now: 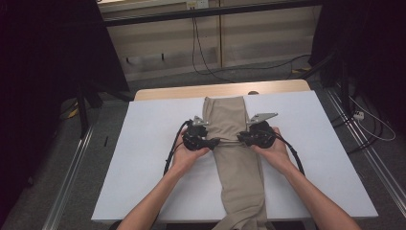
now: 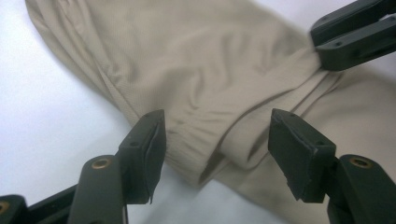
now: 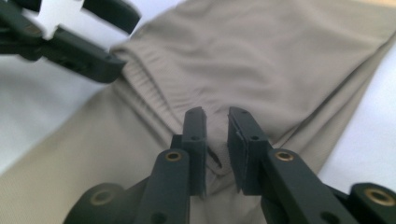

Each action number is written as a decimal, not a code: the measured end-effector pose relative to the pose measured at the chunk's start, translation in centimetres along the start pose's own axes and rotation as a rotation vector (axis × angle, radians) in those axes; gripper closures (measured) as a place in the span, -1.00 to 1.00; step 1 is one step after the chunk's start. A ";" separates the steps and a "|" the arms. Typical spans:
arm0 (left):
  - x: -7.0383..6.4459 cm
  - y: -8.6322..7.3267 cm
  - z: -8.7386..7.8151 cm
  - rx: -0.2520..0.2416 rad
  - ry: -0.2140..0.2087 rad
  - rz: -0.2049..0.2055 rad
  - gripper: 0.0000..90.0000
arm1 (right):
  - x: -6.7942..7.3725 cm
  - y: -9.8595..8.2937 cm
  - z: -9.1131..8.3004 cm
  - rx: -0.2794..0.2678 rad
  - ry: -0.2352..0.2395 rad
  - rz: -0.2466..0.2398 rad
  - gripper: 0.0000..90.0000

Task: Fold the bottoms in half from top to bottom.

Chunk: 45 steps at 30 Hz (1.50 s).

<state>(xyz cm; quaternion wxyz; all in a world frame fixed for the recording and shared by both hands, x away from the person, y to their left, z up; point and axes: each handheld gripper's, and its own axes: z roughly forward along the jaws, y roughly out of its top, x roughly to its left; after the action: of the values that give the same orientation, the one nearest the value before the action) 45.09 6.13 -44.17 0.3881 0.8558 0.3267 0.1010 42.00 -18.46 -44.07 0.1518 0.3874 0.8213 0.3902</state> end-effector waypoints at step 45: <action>1.9 0.3 1.2 -0.019 -0.016 -0.096 0.43 | -0.7 -0.9 0.9 0.015 -0.009 -0.054 0.23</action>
<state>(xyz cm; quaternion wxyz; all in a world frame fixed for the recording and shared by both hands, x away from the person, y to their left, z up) 47.19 6.45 -44.93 0.4034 0.8361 0.3634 0.0783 42.47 -18.86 -45.40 0.1633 0.3680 0.8337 0.3780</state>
